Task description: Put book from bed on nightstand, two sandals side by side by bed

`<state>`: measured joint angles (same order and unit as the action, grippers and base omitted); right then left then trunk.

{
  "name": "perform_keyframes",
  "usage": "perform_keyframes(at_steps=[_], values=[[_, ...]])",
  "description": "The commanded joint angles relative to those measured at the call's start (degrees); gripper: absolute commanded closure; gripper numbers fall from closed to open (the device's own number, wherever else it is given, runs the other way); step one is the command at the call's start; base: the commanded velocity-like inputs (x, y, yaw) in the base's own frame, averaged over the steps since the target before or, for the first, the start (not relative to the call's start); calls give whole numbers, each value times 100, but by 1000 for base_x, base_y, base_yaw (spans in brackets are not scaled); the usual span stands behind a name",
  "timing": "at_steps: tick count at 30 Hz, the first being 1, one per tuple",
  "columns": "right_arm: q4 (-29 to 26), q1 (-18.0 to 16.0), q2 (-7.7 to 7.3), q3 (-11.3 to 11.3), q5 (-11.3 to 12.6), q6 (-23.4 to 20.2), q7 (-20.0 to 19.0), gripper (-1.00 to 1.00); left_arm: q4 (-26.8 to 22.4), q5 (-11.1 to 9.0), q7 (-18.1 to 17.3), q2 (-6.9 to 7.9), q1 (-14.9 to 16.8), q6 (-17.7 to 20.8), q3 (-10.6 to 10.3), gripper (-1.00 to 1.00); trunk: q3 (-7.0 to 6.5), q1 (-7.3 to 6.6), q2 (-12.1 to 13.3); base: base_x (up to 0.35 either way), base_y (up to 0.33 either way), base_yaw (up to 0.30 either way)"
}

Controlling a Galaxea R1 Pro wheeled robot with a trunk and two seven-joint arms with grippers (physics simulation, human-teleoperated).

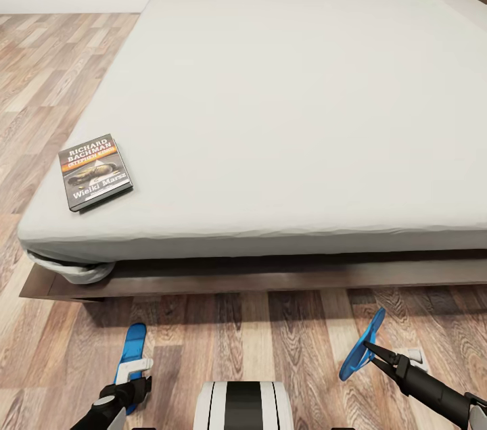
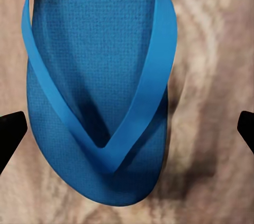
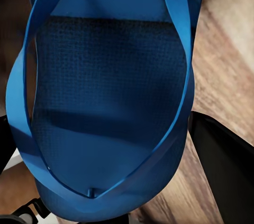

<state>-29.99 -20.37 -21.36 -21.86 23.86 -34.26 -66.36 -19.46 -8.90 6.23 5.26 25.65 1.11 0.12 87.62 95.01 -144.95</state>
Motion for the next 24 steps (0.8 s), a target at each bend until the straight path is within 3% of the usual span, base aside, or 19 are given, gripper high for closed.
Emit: perform_keyframes(at_steps=[1, 11, 20, 24], values=[[2, -2, 0, -5, 21, -48, -8, 100, -8, -51, 10, 0, -2, 12, -3, -100, 3, -1, -1, 0, 0, 0], [2, -2, 9, -2, 22, -46, -8, 100, -13, -51, 10, 1, 1, 12, -3, -100, 3, -1, -1, 0, 0, 0], [2, -2, 9, -2, 22, -46, -6, 100, -11, -51, 10, 1, -1, 12, -3, -100, -196, -24, 11, 0, 0, 0], [2, -2, 9, -2, 22, -46, -3, 100, -14, -51, 10, 1, 0, 12, -3, -100, -196, -24, 11, 0, 0, 0]])
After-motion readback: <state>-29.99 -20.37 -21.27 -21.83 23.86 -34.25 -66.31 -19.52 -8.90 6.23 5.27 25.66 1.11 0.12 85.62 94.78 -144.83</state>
